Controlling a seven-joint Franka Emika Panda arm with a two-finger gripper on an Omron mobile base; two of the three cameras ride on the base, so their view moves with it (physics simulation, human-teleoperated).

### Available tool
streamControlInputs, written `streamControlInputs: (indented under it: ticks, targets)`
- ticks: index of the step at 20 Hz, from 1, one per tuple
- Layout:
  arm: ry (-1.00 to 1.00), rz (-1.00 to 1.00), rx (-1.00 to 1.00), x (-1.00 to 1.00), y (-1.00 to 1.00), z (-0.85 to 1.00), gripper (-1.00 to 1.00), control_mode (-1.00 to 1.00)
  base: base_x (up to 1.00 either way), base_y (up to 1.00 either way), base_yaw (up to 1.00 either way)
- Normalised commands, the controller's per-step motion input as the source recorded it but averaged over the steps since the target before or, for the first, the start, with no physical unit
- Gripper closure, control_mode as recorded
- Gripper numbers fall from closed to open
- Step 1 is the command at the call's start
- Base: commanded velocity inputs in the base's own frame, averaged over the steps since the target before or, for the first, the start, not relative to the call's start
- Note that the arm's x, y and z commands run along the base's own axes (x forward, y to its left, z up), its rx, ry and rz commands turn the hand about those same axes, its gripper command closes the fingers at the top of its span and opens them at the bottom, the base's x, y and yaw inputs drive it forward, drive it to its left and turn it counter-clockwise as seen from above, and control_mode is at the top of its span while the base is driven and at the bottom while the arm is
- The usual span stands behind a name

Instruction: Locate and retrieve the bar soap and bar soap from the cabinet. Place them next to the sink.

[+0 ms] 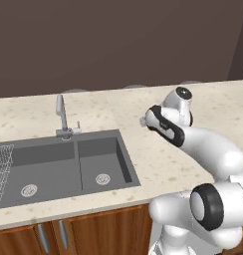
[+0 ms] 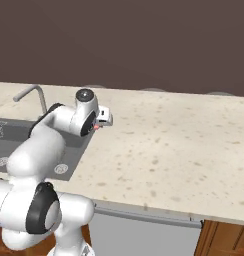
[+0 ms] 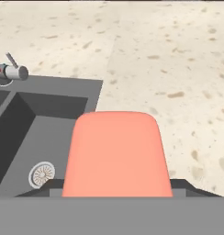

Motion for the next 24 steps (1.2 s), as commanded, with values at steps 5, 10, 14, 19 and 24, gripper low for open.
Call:
streamControlInputs:
  ticks: [5, 10, 14, 19, 24]
  targets:
    - [0.05, -0.05, -0.18, 0.82, 0.31, -0.58, 1.00, -1.00, 0.00, 0.00, 0.00]
    - [0.16, 0.00, -0.08, 0.74, 0.08, -0.44, 1.00, -1.00, 0.00, 0.00, 0.00]
    - [0.06, 0.05, 0.03, 0.48, 0.05, -0.18, 1.00, -1.00, 0.00, 0.00, 0.00]
    - [0.19, 0.02, 0.00, 0.53, 0.04, -0.18, 1.00, -1.00, 0.00, 0.00, 0.00]
    - [0.26, 0.00, -0.06, 0.34, 0.02, -0.23, 1.00, -1.00, 0.00, 0.00, 0.00]
